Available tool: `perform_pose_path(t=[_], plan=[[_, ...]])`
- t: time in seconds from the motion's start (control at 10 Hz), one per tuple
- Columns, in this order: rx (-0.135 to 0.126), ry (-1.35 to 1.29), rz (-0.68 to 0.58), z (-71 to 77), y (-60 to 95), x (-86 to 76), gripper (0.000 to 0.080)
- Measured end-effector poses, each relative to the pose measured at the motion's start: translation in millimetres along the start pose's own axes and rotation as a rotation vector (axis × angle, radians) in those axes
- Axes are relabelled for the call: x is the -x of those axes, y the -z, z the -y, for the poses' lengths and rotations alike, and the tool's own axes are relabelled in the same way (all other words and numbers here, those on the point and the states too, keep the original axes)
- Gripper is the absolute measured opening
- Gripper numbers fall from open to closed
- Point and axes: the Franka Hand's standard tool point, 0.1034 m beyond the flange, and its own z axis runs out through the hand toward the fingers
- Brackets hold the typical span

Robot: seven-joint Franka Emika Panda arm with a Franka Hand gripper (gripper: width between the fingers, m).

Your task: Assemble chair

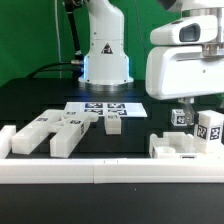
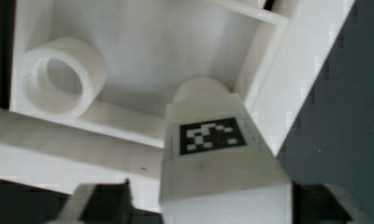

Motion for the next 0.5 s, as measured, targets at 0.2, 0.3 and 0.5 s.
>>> perform_pose_path(t=[0.2, 0.3, 0.5], plan=[[0.000, -0.032, 0.000, 0.0, 0.0, 0.0, 0.0287], [-0.003, -0.122, 0.000, 0.6, 0.0, -0.1, 0.0288], [-0.013, -0.324, -0.001, -0.7, -0.3, 0.3, 0.0288]])
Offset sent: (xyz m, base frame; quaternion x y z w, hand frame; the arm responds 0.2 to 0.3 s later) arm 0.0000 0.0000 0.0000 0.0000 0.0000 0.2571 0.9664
